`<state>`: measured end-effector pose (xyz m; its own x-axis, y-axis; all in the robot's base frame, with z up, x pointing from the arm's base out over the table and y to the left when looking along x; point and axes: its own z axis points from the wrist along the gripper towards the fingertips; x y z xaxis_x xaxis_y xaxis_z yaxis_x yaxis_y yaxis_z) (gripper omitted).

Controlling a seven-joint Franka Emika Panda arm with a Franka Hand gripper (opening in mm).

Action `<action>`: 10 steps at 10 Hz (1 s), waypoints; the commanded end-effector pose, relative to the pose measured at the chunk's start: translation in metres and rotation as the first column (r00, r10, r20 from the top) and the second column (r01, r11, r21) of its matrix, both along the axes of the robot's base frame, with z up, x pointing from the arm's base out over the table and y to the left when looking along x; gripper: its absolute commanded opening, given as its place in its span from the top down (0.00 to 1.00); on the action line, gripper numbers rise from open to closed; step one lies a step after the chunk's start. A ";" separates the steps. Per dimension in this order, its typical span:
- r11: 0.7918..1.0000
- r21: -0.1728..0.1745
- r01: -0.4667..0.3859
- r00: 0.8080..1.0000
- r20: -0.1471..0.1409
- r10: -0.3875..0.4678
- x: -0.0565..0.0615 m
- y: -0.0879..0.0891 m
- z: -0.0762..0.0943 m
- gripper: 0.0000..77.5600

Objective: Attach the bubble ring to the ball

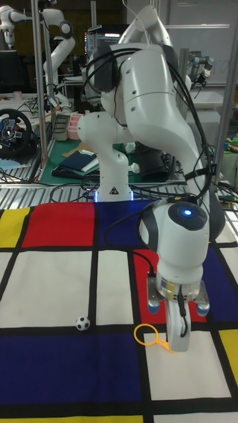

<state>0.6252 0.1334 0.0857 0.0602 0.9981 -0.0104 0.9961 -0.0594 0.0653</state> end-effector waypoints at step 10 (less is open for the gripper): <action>1.000 -0.014 0.016 1.000 0.008 -0.016 0.005 0.000 -0.007 1.00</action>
<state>0.6285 0.1329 0.0770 0.0739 0.9969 -0.0252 0.9949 -0.0720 0.0705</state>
